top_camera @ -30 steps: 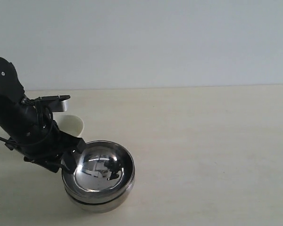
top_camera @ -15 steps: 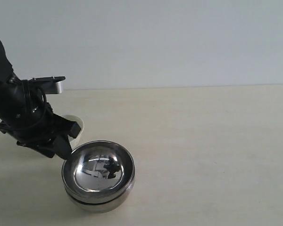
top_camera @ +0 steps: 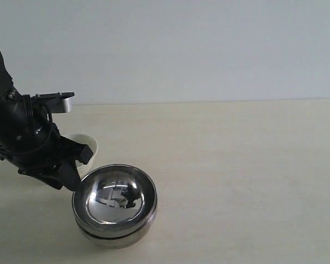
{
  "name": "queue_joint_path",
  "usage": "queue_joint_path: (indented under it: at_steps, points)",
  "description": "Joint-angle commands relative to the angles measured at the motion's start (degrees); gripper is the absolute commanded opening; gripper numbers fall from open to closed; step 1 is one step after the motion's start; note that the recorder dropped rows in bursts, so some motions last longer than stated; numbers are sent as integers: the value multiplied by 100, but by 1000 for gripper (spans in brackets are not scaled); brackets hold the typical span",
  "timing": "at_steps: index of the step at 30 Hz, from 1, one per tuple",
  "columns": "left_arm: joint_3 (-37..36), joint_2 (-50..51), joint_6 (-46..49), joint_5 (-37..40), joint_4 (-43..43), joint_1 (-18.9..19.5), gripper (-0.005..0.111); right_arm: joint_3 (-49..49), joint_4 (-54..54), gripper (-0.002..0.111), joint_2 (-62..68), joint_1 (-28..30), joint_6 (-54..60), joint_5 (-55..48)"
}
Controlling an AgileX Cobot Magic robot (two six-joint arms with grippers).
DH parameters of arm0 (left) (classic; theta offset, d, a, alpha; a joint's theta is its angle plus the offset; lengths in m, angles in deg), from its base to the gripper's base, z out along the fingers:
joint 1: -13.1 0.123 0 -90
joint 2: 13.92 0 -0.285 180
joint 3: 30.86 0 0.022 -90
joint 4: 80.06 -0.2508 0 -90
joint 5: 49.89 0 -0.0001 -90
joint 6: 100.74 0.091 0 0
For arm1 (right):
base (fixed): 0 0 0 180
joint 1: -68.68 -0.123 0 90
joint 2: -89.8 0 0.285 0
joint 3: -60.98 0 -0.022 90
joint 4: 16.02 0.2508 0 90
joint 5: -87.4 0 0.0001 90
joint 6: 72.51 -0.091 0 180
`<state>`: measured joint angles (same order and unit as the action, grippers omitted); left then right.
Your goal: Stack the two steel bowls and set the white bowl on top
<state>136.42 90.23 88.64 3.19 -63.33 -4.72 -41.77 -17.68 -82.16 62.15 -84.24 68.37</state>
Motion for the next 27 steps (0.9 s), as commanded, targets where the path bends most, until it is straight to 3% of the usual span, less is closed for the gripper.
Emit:
queue_joint_path:
  at_steps: [1,20,27]
  points:
    - [-9,-2,106,-97,234,2,42,-3,-44,0,-25,23,14,55]
    - [-9,353,50,-407,239,2,41,-3,-44,0,-25,23,14,55]
    - [-45,541,50,-407,235,2,23,-3,-44,0,-25,23,14,55]
